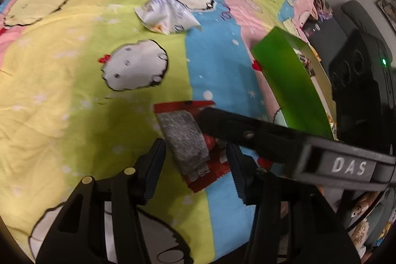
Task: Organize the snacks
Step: 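Grasp the red-edged clear packet with the right tool, then carry the red-edged packet over the green box and lower it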
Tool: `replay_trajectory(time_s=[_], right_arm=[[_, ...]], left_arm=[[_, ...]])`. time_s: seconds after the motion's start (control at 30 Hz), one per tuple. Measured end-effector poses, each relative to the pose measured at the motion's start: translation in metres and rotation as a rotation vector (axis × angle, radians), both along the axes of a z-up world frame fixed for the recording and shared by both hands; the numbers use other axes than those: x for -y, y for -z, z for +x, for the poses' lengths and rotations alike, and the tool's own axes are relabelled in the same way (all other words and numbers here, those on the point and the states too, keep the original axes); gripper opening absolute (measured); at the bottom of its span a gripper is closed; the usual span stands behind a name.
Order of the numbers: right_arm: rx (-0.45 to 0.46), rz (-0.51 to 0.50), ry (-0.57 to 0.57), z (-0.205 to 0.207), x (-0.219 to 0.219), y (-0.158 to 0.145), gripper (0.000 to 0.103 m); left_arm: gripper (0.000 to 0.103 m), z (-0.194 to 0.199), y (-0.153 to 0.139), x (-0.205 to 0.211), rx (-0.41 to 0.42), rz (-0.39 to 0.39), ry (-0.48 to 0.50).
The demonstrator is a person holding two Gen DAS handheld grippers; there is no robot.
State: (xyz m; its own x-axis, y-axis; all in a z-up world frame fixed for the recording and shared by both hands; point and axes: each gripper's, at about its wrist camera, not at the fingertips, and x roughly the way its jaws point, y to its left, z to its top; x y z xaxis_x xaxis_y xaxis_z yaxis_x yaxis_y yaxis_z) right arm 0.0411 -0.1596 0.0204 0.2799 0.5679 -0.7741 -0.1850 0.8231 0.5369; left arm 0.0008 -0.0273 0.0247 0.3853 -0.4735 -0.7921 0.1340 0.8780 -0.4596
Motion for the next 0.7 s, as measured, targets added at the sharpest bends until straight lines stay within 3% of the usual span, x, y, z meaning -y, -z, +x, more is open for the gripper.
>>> replay_trajectory(time_s=[0.1,0.3,0.37,0.7], right_arm=[[-0.015,0.014,-0.016,0.001,-0.003,0.006,0.059],[-0.006,-0.022,-0.003,-0.001,-0.003,0.005,0.045],[-0.002,-0.007,-0.014,-0.004,-0.003,0.001,0.045],[0.221,-0.004,0.04,-0.029,0.019,-0.064,0.045]], left_arm=[[0.043,-0.001,0.0,0.004,0.024,0.027,0.004],[0.04,-0.003,-0.001,0.008,0.061,0.039,-0.001],[0.04,-0.004,-0.006,0.009,0.083,0.046,-0.006],[0.04,-0.02,-0.071,0.043,0.331,0.107,0.027]])
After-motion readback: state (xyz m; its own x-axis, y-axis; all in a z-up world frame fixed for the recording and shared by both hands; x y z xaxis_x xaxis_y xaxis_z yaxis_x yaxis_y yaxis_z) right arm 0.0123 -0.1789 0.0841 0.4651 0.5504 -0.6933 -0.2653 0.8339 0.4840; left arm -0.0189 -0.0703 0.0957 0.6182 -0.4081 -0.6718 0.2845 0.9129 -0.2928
